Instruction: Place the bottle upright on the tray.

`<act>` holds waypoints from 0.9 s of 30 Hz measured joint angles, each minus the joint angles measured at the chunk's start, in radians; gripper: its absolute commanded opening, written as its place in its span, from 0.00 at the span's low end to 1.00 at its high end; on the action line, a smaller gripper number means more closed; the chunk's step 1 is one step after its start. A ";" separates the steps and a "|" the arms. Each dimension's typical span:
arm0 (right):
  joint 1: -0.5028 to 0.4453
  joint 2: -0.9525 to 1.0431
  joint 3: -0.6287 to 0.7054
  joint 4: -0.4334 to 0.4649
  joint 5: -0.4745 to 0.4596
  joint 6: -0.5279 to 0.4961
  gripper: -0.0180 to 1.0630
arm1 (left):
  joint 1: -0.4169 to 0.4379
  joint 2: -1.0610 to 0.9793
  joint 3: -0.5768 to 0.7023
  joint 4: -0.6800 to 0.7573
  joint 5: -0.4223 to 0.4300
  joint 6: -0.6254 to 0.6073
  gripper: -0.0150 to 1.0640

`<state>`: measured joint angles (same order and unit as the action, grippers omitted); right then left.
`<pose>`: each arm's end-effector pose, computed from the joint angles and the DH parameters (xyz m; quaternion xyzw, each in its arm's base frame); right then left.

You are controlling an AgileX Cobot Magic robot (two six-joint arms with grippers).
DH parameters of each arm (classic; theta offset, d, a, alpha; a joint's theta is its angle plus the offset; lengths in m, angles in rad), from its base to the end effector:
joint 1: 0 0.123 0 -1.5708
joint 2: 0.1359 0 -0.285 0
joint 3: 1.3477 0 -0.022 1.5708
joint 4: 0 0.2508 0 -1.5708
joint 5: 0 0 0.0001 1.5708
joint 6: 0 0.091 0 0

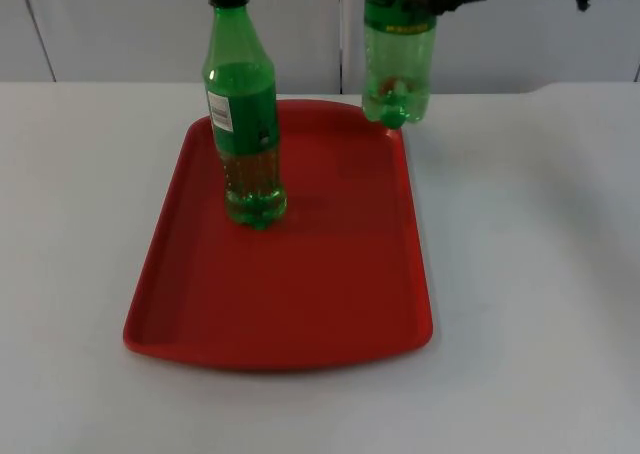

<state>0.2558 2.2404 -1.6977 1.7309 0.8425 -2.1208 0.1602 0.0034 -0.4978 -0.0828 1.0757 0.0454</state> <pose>0.4663 0.1913 0.2130 -0.4373 0.6338 0.3057 0.5600 -0.0037 -0.0073 0.2757 -0.0474 0.8565 0.0114 0.5138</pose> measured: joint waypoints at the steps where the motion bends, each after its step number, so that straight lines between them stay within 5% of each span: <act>1: 0.002 0.029 -0.030 0.000 0.000 0.000 0.01 | 0.000 0.000 0.000 0.000 0.000 0.000 0.99; 17: 0.040 0.329 -0.376 0.000 0.022 0.000 0.01 | 0.000 0.000 0.000 0.000 0.000 0.000 0.99; 27: 0.040 0.384 -0.412 0.001 0.022 0.000 0.01 | 0.000 0.000 0.000 0.000 0.000 0.000 0.99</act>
<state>0.2956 2.6245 -2.1097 1.7319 0.8648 -2.1208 0.1602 0.0034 -0.4978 -0.0828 1.0757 0.0454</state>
